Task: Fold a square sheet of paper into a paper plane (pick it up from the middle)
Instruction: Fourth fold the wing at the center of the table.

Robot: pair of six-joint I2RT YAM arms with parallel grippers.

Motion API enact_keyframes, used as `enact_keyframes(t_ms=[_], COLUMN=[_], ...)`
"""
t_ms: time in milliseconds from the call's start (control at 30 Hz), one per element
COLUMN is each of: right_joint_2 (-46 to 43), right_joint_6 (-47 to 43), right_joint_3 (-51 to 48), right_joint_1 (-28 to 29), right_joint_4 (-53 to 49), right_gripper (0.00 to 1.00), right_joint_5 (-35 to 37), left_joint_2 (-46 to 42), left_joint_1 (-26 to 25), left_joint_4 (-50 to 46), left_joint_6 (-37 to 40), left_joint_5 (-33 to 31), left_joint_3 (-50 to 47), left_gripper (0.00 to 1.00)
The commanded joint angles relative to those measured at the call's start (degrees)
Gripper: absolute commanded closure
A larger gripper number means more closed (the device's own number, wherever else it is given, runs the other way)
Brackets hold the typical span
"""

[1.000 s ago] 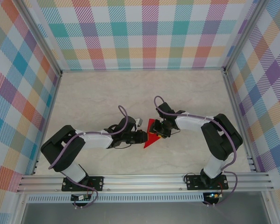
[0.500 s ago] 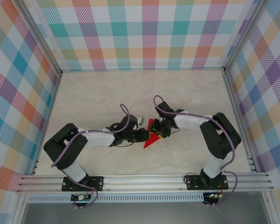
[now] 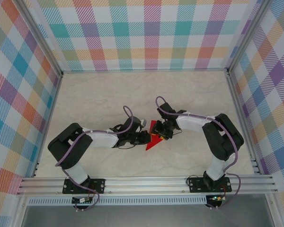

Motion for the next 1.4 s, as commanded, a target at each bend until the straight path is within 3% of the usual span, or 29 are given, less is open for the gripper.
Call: enact_keyframes(t_ms=[0, 533, 867, 1367], right_joint_2=[4.91, 6.93, 8.35, 12.40], right_joint_6=[0.53, 0.44, -0.66, -2.44], right_joint_3=[-2.22, -1.96, -0.67, 2.24], right_joint_1=[-0.28, -0.28, -0.28, -0.28], right_joint_4=[-5.27, -5.51, -6.25, -8.48], right_gripper=[0.54, 0.62, 0.60, 0.55], right_joint_5=[5.79, 5.62, 4.98, 3.33], left_joint_2=[1.37, 0.62, -7.53, -4.43], left_joint_1=[-0.56, -0.52, -0.47, -0.05], left_joint_4=[-1.02, -0.86, -0.26, 2.91], left_joint_6=[0.73, -0.21, -2.07, -2.21], left_joint_5=[-0.34, -0.02, -6.84, -6.21], left_joint_3=[1.28, 0.65, -0.96, -1.24], left_gripper=[0.91, 0.93, 0.91, 0.94])
